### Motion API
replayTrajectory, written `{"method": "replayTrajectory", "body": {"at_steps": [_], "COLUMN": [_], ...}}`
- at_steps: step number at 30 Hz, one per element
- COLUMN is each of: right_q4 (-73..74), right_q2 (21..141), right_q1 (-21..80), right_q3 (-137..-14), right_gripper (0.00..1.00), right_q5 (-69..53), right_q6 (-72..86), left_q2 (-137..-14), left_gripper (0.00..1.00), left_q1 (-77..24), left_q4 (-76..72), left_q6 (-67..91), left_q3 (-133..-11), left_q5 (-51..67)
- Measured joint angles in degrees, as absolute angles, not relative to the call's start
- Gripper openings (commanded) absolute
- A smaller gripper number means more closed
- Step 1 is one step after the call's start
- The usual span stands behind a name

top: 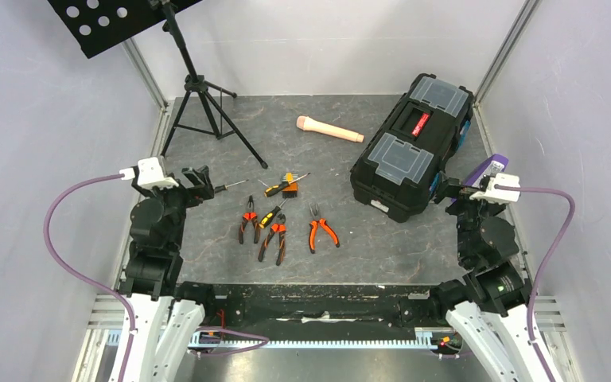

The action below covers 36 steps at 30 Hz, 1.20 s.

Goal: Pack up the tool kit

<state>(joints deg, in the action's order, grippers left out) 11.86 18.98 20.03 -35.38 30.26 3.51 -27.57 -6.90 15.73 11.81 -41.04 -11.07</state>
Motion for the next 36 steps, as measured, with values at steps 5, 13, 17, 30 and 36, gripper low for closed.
{"method": "replayTrajectory", "body": {"at_steps": [5, 13, 17, 30, 36], "right_q4": [12.93, 15.79, 17.10, 19.66, 12.53], "right_q2": [23.24, 39.55, 44.42, 41.91, 40.97], "right_q1": [20.03, 20.03, 20.03, 14.96, 13.15], "right_q3": [-36.16, -44.49, -46.39, -40.66, -35.11], "right_gripper": [0.98, 0.98, 0.98, 0.98, 0.98], "right_q5": [28.10, 21.21, 16.45, 6.87, -0.71], "right_q6": [3.38, 1.72, 0.36, -0.62, -0.67], "left_q2": [-26.04, -26.24, -26.17, -27.03, -27.92], "left_gripper": [0.92, 0.92, 0.92, 0.92, 0.92], "left_q1": [-6.94, -7.49, -8.08, -9.41, -9.47], "left_q4": [15.42, 15.25, 15.25, 15.00, 14.87], "left_q6": [11.81, 11.86, 11.86, 11.86, 11.86], "left_q3": [-41.04, -40.88, -40.84, -40.84, -40.84], "left_q5": [-11.97, -12.01, -12.05, -12.14, -12.14]}}
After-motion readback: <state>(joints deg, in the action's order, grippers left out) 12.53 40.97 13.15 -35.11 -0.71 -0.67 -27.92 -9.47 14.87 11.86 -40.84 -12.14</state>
